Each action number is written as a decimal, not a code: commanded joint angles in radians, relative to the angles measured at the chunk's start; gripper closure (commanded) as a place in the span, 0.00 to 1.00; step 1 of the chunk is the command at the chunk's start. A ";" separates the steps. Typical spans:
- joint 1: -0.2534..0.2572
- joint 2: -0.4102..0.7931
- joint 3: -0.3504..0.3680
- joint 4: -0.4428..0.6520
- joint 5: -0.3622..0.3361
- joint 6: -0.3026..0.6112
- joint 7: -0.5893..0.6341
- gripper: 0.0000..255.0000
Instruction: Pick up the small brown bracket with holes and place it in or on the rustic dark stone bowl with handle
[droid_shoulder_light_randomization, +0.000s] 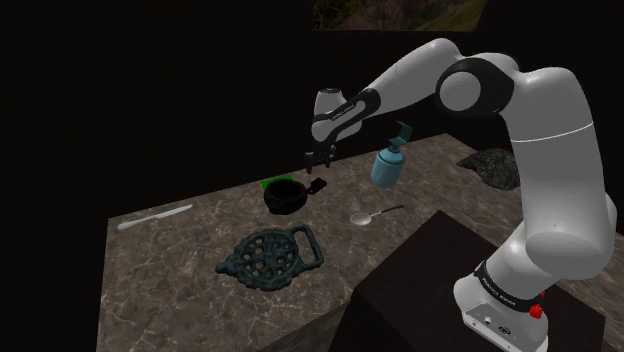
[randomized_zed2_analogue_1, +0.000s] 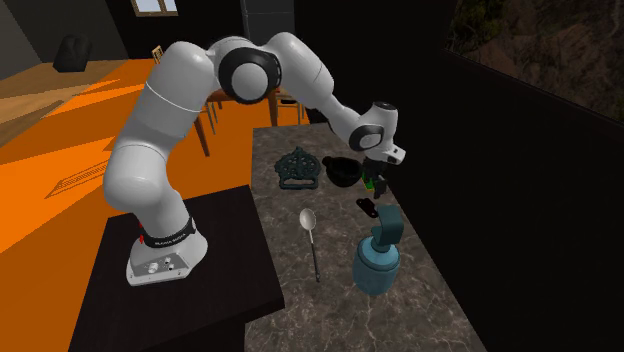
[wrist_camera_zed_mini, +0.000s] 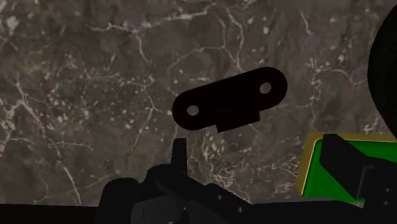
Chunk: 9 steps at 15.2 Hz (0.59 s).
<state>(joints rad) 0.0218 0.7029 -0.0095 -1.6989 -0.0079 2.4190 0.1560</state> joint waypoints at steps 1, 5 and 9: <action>0.001 0.052 -0.004 0.061 -0.002 -0.003 0.004 0.00; 0.000 0.094 -0.003 0.074 -0.002 0.026 0.003 0.00; -0.001 0.134 -0.003 0.089 -0.002 0.050 0.003 0.00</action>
<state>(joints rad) 0.0212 0.8299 -0.0129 -1.6124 -0.0098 2.4639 0.1591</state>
